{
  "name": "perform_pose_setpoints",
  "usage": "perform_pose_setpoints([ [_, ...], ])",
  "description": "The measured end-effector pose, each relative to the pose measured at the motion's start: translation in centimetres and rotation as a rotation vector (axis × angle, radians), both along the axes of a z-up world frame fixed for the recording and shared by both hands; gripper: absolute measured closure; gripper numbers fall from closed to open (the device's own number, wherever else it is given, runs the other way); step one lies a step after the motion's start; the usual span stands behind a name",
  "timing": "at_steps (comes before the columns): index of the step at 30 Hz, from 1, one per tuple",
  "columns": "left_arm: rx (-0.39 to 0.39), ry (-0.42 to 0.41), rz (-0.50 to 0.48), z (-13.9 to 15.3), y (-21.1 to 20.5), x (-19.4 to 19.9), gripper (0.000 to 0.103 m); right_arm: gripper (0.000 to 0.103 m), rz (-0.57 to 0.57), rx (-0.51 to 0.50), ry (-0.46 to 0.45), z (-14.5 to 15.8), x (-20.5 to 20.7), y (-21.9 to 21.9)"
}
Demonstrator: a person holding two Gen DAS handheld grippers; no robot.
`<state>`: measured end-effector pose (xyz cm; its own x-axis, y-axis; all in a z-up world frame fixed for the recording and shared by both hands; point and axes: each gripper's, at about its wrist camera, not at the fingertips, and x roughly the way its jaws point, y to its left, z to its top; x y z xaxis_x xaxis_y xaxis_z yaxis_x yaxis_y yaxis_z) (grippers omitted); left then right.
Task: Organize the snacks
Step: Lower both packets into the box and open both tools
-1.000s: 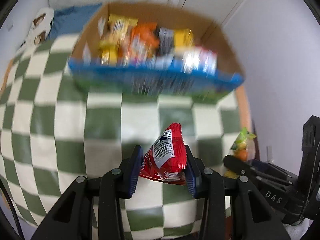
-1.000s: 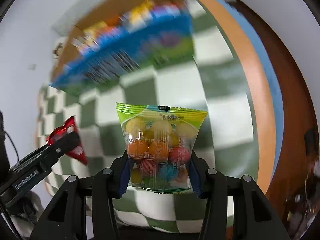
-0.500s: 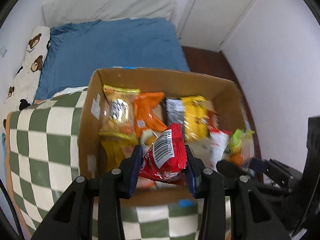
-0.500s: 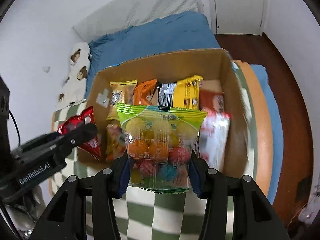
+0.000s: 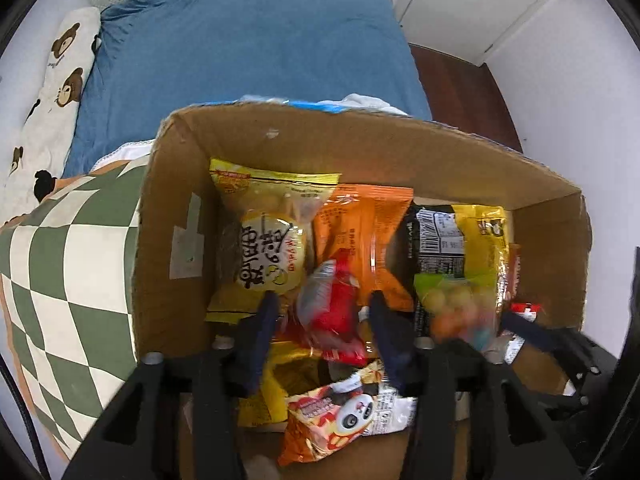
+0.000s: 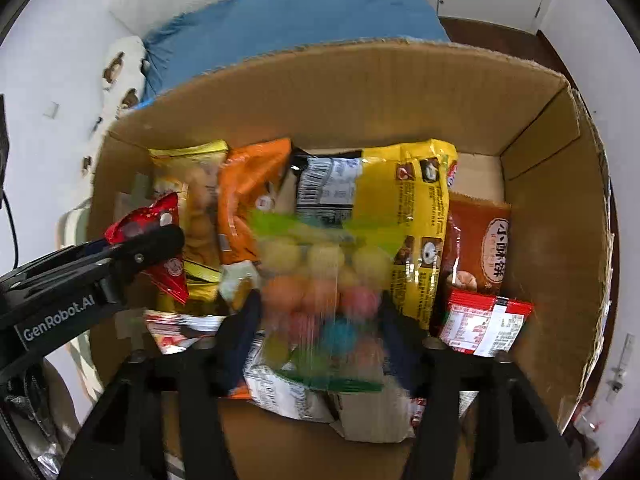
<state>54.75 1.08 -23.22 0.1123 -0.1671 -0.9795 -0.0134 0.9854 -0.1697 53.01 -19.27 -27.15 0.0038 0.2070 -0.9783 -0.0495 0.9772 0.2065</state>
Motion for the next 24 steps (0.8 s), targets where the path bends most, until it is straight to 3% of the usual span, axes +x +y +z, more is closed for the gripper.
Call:
perform_pose_setpoints([
  [1,0.005,-0.001,-0.004,-0.1,0.0,-0.1,0.031,0.008,0.003,-0.013,-0.006,0.0,0.1,-0.1],
  [2,0.009,-0.005,-0.008,-0.2,-0.1,-0.2,0.025,0.008,0.006,-0.020,-0.011,0.1,0.1,-0.2],
  [7,0.013,-0.012,-0.017,-0.3,-0.6,-1.1,0.016,0.008,0.006,-0.068,-0.031,0.8,0.0,-1.3],
  [24,0.038,-0.132,-0.011,3.4,-1.2,-5.7,0.016,0.005,-0.029,-0.133,-0.112,2.9,-4.4,-4.2],
])
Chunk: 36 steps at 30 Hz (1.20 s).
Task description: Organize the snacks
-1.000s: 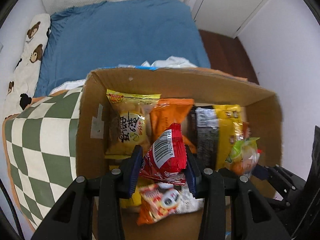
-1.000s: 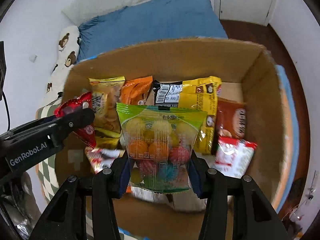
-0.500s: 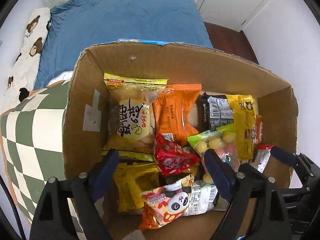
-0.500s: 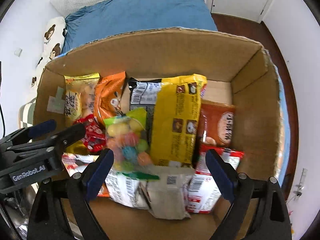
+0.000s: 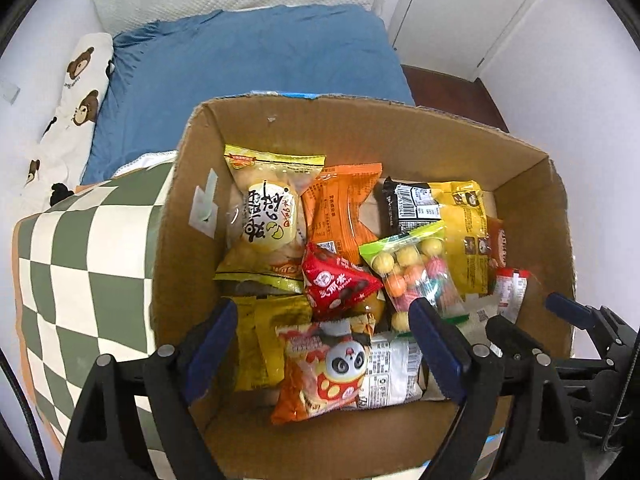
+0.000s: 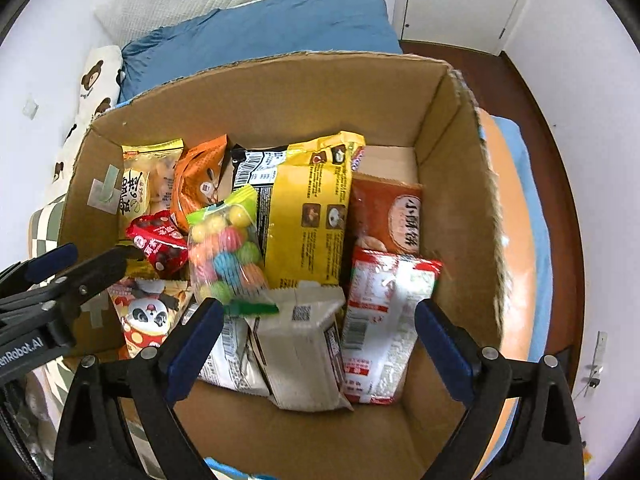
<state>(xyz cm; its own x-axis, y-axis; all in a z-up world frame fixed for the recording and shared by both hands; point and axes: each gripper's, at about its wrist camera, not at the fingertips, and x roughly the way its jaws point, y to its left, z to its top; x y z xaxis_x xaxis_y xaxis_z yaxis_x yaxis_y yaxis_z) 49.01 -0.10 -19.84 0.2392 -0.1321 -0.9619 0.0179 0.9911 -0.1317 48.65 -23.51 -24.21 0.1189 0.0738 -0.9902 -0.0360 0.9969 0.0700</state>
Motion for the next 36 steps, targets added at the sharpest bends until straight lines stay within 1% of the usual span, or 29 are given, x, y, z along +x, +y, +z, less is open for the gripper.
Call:
perform_pose_setpoints([
  [2,0.003,-0.018,0.000,0.6,-0.1,-0.6,0.016,0.005,-0.005,-0.004,-0.020,0.5,-0.6,-0.1],
  [5,0.010,-0.068,-0.006,2.3,-0.3,-1.9,0.016,0.005,-0.013,-0.006,-0.060,1.7,-1.6,-0.4],
  [9,0.022,-0.140,-0.012,4.6,-0.4,-4.1,0.016,0.005,-0.021,-0.015,-0.133,4.2,-3.3,-0.5],
  [15,0.029,-0.251,-0.013,8.3,-0.5,-9.0,0.016,0.005,-0.027,-0.022,-0.255,9.0,-7.3,-0.8],
  [20,0.030,-0.327,-0.001,11.0,-0.5,-13.4,0.016,0.004,-0.015,-0.015,-0.332,12.8,-11.6,-0.7],
  [24,0.009,-0.370,0.004,13.0,-0.4,-17.1,0.016,0.004,-0.004,-0.007,-0.383,15.5,-15.1,-0.5],
  [31,0.031,-0.454,0.008,16.4,0.0,-23.2,0.016,0.004,-0.023,0.009,-0.468,20.2,-22.0,-1.2],
  [36,0.078,-0.504,0.012,18.4,0.1,-27.3,0.016,0.004,-0.032,0.006,-0.522,23.2,-26.3,-1.6],
])
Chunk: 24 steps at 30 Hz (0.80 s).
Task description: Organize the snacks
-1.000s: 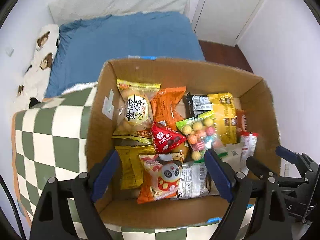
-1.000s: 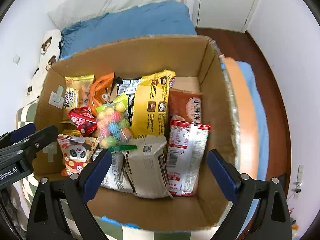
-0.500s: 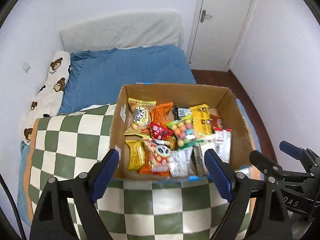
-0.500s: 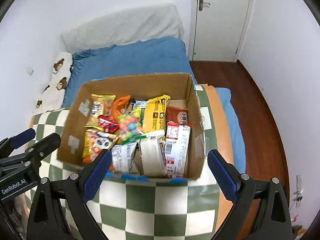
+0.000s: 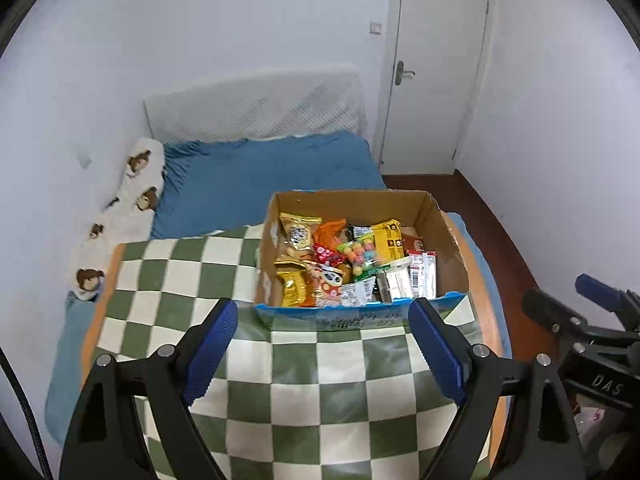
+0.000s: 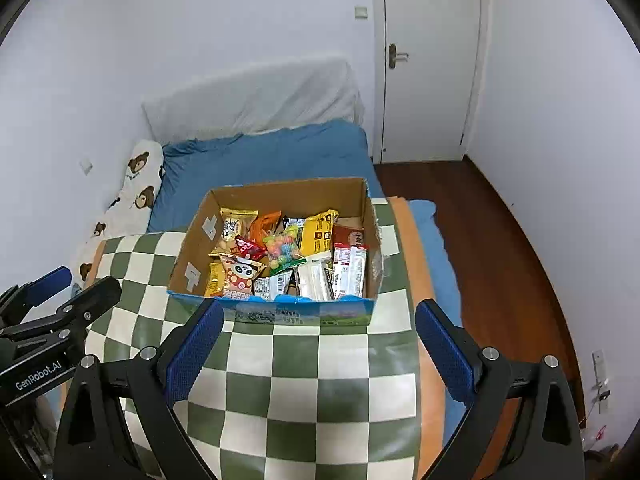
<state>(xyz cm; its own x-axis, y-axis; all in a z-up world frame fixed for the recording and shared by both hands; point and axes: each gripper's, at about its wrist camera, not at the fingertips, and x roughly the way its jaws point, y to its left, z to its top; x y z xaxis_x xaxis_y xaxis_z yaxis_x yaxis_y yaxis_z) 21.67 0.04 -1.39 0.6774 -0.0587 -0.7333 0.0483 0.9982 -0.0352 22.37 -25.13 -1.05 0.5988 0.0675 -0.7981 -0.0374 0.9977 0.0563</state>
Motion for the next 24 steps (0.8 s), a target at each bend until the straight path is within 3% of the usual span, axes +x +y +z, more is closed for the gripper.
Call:
perform_pose_setpoints([
  [13,0.000,-0.081,0.032,3.5,1.2,-6.6,0.016,0.004,0.003,-0.020,-0.103,5.5,-8.7,0.2],
  [24,-0.005,-0.076,0.040,3.1,1.6,-6.9,0.016,0.004,0.015,-0.024,-0.114,6.1,-9.5,0.5],
])
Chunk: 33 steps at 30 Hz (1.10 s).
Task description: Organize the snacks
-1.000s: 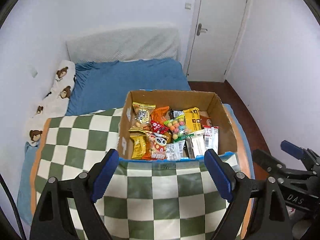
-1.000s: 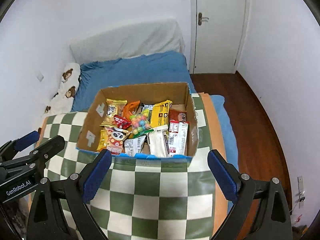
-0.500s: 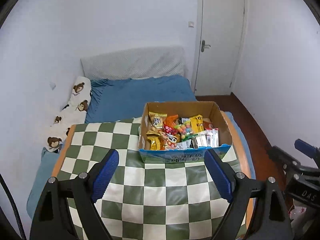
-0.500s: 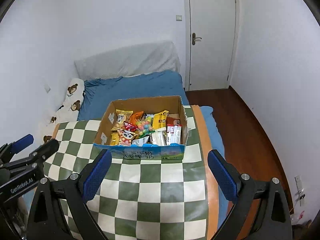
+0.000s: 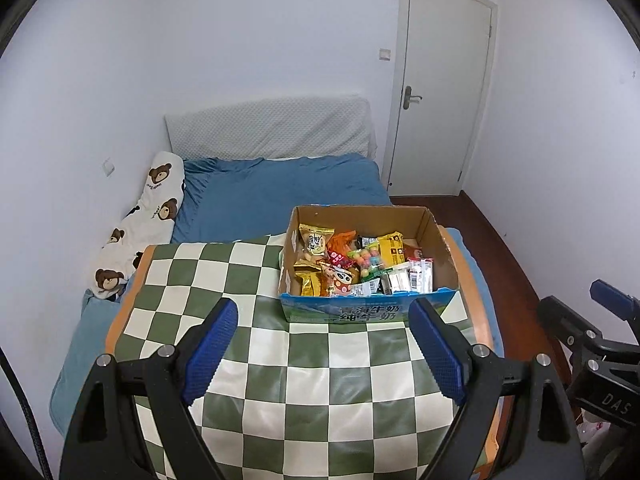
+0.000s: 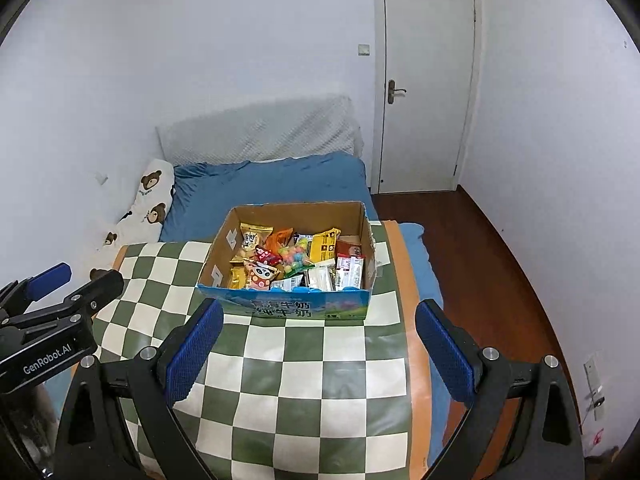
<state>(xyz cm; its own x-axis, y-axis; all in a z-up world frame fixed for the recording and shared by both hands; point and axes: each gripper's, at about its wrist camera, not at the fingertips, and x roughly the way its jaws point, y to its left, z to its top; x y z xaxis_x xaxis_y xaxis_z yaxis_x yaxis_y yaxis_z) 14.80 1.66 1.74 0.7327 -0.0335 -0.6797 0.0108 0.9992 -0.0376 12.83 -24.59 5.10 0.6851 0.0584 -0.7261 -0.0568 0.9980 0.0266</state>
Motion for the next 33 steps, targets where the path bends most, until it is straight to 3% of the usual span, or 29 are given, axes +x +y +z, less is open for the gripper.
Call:
perform_pose_setpoints([
  [12,0.022,0.006,0.010,-1.6,-0.5,5.5,0.015,0.004,-0.049,-0.035,0.028,-2.8,6.4,-0.7],
  [14,0.031,0.008,0.009,-2.0,-0.7,6.6,0.000,0.004,-0.059,-0.035,0.034,-3.2,7.6,-1.0],
  [33,0.068,0.087,0.035,-6.2,-1.7,13.0,0.000,0.001,-0.103,-0.083,0.107,-8.2,14.3,-1.2],
])
